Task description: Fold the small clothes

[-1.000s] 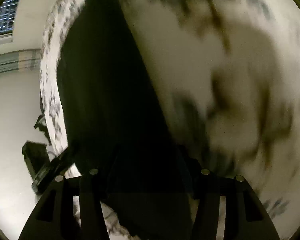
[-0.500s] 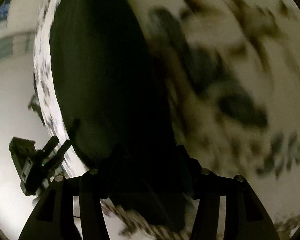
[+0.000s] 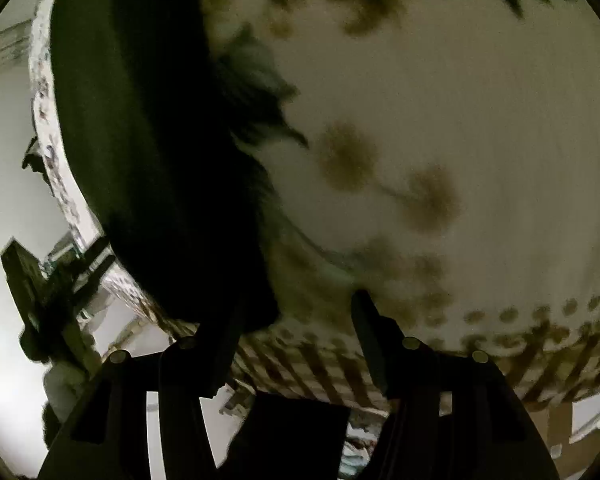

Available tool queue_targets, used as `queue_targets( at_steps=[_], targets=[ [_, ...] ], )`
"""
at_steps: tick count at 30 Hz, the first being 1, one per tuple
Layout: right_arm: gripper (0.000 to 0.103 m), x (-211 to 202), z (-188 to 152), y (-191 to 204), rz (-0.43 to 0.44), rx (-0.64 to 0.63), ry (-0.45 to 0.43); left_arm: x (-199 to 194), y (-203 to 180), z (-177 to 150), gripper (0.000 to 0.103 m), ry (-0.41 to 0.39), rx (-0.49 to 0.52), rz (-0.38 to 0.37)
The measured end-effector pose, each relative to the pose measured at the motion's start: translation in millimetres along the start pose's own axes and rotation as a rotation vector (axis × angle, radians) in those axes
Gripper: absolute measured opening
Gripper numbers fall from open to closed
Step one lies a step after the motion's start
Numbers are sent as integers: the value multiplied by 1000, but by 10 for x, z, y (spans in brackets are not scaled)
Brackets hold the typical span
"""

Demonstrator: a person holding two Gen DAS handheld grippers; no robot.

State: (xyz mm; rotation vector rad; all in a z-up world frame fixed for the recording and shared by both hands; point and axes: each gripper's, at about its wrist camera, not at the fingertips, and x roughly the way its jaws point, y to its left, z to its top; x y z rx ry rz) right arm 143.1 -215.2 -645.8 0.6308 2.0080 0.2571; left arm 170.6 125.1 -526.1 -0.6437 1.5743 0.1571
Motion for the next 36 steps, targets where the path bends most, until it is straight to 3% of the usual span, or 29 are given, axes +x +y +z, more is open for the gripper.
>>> queue_targets(
  at_steps=[3, 6, 8, 9, 10, 11, 13, 20, 22, 24, 25, 28, 31, 33, 36],
  targets=[
    [57, -1, 114, 115, 36, -13, -31, 191, -90, 12, 63, 68, -41, -110],
    [57, 91, 155, 142, 52, -8, -34, 376, -221, -20, 63, 81, 1, -112],
    [57, 155, 178, 199, 56, -1, -36, 358, -325, -64, 59, 42, 56, -83],
    [57, 185, 179, 219, 53, -2, -37, 324, -360, -82, 30, 19, 77, -93],
    [57, 200, 175, 228, 47, -2, -39, 291, -370, -98, 13, 20, 86, -103],
    [57, 216, 173, 255, 41, -4, -44, 258, -354, -140, 7, 19, 95, -96],
    [57, 232, 151, 278, 38, -13, -44, 128, -210, -232, 7, -12, 113, -48],
    [57, 246, 176, 159, 54, -9, -27, 66, 161, -253, 13, 14, 31, 48],
    [57, 251, 177, 176, 50, -9, -26, 36, 199, -244, 21, 3, 6, -9],
    [57, 215, 246, 147, 43, -15, -26, 51, 186, -223, 53, -2, -14, -105],
    [57, 214, 245, 157, 41, -19, -27, 35, 252, -200, 57, 2, -28, -159],
    [57, 227, 235, 173, 50, -17, -30, 41, 85, -161, 57, -46, -29, -210],
    [57, 218, 246, 171, 52, -20, -31, 57, -114, -23, 57, -88, 46, -234],
    [57, 239, 250, 165, 49, -25, -29, 62, -197, 75, 57, -103, 92, -215],
    [57, 251, 251, 167, 45, -30, -29, 165, -286, 120, 57, -88, 126, -250]
  ],
)
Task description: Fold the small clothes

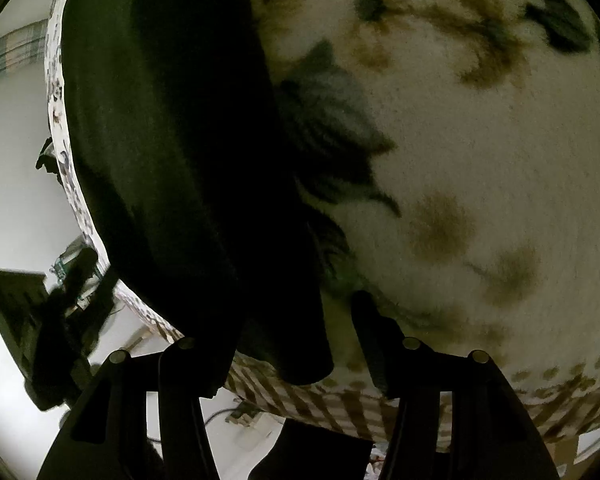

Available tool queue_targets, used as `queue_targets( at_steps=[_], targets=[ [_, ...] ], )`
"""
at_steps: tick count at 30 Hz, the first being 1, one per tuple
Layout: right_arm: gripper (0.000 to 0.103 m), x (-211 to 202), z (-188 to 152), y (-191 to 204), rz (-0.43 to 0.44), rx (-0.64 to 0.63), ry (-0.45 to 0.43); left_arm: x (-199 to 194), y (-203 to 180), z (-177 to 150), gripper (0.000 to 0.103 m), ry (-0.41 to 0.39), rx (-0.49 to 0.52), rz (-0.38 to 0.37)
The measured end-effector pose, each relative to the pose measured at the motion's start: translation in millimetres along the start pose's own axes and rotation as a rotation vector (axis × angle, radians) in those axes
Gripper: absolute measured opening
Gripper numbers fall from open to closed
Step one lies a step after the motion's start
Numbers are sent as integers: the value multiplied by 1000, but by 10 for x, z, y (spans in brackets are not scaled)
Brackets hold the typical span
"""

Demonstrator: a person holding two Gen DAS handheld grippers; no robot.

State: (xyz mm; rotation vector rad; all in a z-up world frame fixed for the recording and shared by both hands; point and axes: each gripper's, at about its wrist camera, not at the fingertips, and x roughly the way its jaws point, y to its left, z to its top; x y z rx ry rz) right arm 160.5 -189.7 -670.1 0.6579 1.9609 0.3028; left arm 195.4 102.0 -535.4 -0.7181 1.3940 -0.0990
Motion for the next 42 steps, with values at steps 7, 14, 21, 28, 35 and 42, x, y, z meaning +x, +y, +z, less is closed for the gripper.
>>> queue_targets(
  at_steps=[7, 14, 21, 28, 35, 42],
  targets=[
    [57, 19, 8, -38, 15, 15, 3, 234, 53, -347, 54, 158, -8, 0],
    [57, -18, 54, -91, 36, 23, 3, -157, 313, -479, 7, 55, -53, 28],
    [59, -37, 36, -101, 36, 20, -3, -262, 303, -405, 9, 61, -64, 129],
    [59, -69, 25, -73, 30, 8, -5, -316, 615, -514, 44, 40, -204, -1],
    [61, -5, -52, -60, 40, -7, 2, 270, 355, -264, 73, 81, -84, -57],
    [57, 136, -120, -66, 97, -10, 58, 273, 191, -471, 9, 38, -20, -26]
  ],
)
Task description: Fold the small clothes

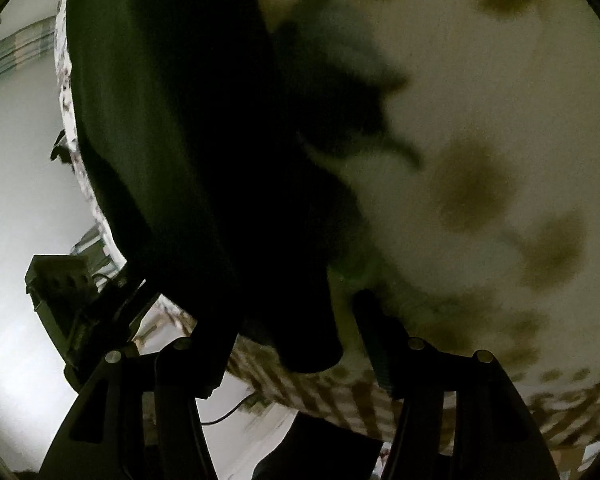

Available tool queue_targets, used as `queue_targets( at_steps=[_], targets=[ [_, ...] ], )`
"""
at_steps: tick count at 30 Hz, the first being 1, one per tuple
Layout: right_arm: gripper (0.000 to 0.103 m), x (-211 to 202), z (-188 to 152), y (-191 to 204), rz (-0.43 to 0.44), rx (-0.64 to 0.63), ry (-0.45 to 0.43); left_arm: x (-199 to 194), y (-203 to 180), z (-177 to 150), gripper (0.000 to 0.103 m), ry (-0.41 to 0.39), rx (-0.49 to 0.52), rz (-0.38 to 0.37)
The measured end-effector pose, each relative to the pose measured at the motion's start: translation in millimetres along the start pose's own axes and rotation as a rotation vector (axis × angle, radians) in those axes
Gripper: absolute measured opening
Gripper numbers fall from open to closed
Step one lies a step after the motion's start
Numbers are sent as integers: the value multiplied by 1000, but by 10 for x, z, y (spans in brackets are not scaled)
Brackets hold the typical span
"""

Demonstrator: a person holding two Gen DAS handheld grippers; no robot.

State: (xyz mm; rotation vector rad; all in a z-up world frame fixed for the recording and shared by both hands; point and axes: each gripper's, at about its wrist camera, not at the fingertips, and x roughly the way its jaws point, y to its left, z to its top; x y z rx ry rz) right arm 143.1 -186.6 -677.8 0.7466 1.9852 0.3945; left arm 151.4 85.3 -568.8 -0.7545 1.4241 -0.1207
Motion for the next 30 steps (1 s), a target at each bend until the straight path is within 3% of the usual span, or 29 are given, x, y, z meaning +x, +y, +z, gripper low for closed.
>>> queue_targets(
  at_steps=[1, 2, 3, 5, 9, 14, 18, 24, 30],
  targets=[
    [48, 24, -24, -8, 10, 4, 2, -55, 10, -13, 9, -19, -13, -11],
    [15, 50, -44, -13, 12, 8, 3, -130, 41, -26, 9, -32, -29, -28],
    [13, 78, -76, -3, 28, 19, 1, -182, 62, -21, 9, -41, -54, -50],
    [13, 60, -128, 16, 35, 40, -32, -304, 86, -13, 9, -54, -88, -88],
    [12, -139, -293, 121, 130, 62, -95, -560, -17, 32, 9, -80, -113, -170],
    [12, -665, -467, 439, 247, -15, -195, -905, -245, 209, 9, -116, -98, -254],
    [12, -1230, -416, 778, 329, -89, -318, -1111, -584, 588, 9, -170, -43, -325],
    [12, -1900, 84, 1356, 342, -204, -467, -1074, -1125, 1679, 9, -256, 28, -416],
    [12, -2459, 1217, 1836, 282, -267, -611, -657, -1427, 2821, 9, -266, 64, -412]
  ],
)
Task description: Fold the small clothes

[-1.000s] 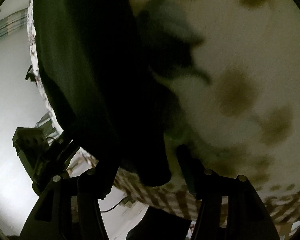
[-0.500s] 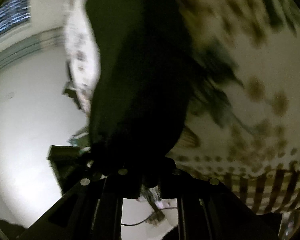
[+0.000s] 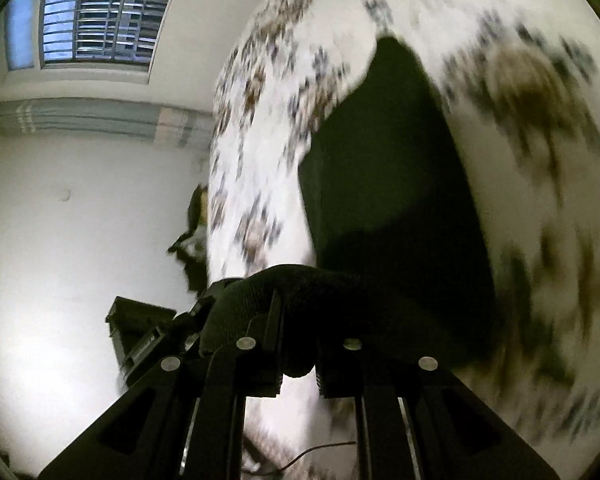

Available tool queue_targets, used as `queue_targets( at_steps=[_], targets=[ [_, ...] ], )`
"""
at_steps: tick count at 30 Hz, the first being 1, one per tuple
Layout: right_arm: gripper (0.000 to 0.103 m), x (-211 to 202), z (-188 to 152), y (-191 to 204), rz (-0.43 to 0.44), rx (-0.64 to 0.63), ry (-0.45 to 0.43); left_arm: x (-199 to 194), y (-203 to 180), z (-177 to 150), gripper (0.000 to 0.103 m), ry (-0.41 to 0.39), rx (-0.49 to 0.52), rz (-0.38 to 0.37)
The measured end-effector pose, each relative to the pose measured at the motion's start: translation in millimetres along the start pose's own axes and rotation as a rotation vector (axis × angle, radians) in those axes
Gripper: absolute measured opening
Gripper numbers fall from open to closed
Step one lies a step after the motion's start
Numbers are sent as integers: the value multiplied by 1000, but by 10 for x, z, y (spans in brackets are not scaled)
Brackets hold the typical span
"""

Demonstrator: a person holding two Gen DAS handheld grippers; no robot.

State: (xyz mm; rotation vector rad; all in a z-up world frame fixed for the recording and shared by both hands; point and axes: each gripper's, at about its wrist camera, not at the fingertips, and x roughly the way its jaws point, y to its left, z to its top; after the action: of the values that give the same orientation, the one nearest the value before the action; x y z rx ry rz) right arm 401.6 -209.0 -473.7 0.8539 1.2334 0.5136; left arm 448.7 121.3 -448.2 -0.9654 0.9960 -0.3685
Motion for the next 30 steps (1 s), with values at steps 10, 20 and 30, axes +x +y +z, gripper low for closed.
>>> queue_targets(
  at_steps=[10, 20, 30],
  targets=[
    [12, 798, 1749, -132, -159, 4, -42, 1074, 296, 1174, 12, 90, -85, 25],
    [74, 892, 2254, -383, -161, 36, -115, 860, 633, 1600, 73, 2, -116, 22],
    [7, 1377, 2283, -708, -464, -99, 5, 1486, 276, 1479, 3, 100, 389, 409]
  ],
)
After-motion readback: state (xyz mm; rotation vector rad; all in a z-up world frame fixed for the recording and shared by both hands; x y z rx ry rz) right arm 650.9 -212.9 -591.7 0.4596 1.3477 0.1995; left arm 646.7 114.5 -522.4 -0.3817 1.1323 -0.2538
